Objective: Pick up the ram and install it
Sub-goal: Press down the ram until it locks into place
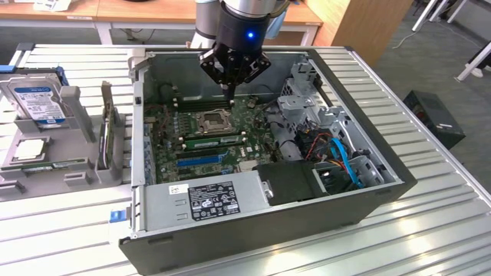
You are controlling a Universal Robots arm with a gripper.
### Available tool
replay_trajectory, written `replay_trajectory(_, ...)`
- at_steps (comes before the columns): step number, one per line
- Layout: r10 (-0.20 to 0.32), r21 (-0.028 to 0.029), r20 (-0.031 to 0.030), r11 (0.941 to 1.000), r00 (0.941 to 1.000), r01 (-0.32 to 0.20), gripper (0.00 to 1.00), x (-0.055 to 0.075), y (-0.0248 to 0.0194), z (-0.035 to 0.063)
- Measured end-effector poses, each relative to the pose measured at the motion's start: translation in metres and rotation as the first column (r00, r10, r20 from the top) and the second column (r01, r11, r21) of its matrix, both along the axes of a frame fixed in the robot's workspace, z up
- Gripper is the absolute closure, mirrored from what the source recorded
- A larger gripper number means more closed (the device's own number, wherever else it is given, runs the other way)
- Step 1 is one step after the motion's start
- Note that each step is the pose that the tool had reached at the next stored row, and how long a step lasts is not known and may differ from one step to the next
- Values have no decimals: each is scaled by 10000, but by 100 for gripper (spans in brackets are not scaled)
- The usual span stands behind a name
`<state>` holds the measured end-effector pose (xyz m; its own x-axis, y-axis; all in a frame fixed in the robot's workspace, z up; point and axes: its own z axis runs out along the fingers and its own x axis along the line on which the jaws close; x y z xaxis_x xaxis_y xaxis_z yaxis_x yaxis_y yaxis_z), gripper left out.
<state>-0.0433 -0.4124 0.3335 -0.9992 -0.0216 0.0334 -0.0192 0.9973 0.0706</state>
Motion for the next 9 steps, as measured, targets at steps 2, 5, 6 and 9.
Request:
replay_trajectory(2, 0, -2, -4, 10000, 10000, 0, 90, 0, 0, 0)
replay_trajectory(5, -1, -7, -20, 10000, 10000, 1, 90, 0, 0, 0)
replay_trajectory(6, 0, -8, -23, 10000, 10000, 0, 90, 0, 0, 0)
replay_trajectory(9, 0, -8, -24, 10000, 10000, 0, 90, 0, 0, 0)
